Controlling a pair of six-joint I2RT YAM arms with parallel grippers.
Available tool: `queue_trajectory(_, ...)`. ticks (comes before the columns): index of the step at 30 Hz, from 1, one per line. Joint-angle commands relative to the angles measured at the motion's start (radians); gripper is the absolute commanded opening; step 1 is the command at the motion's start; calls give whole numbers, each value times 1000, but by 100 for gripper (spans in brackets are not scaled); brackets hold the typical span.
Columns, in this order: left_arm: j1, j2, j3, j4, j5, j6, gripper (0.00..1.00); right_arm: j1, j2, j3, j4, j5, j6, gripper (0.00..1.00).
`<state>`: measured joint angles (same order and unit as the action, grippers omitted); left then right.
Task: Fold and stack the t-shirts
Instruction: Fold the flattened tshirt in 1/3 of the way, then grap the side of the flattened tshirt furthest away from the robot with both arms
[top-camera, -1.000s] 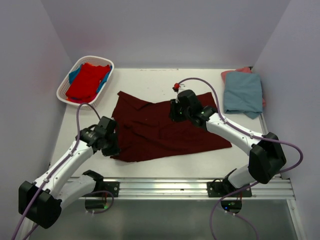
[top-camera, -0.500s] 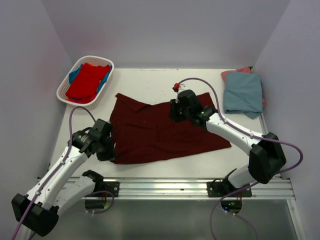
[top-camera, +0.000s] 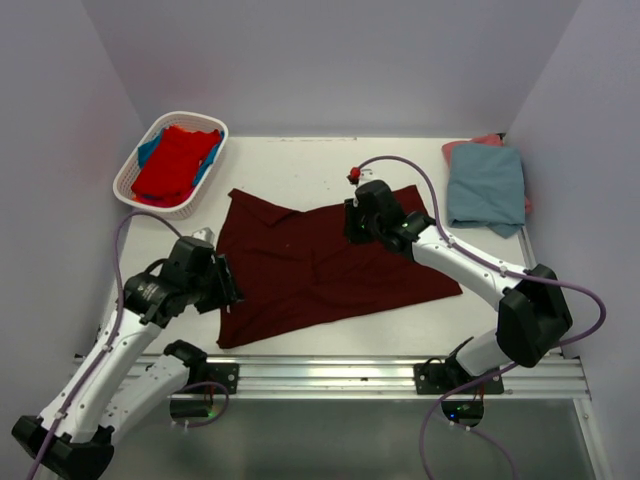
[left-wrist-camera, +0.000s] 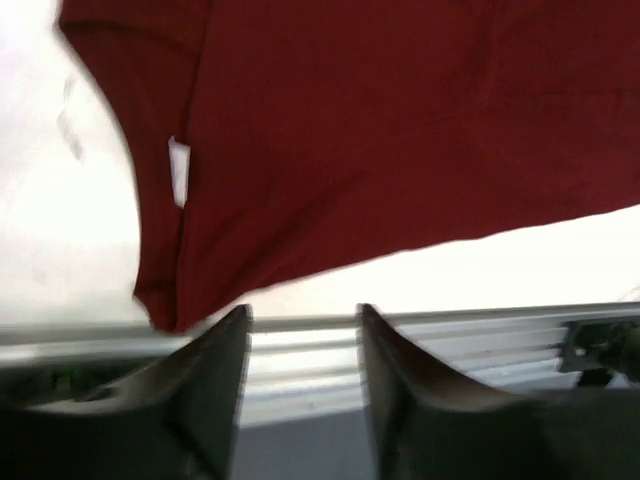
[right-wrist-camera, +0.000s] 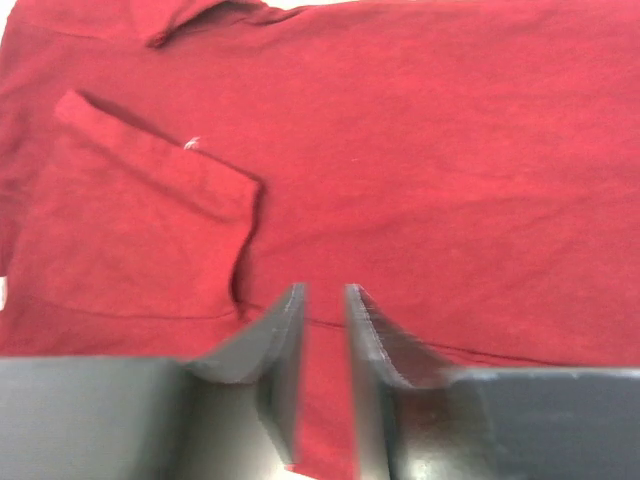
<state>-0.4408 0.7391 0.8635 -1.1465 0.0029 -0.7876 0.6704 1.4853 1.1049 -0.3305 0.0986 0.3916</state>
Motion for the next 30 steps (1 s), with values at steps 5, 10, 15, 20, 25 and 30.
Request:
queue_trajectory(5,-6,210,-210,583,2,4,0,-66,49,38,1,93,33,0)
queue_trajectory(10,-4,385,-158,864,-212,31,0,-89,73,44,2,58,36,0)
queue_trajectory(15,71,590,29,1027,-199,109,11,-91,66,35,-5,41,23,0)
queue_trajectory(20,252,856,213,1032,-92,139,66,-89,53,20,-12,35,10,4)
queue_trajectory(25,332,1051,400,987,-118,163,72,-91,59,16,-13,23,4,5)
queue_trajectory(30,384,1171,541,950,-98,194,71,-92,59,7,-12,16,3,5)
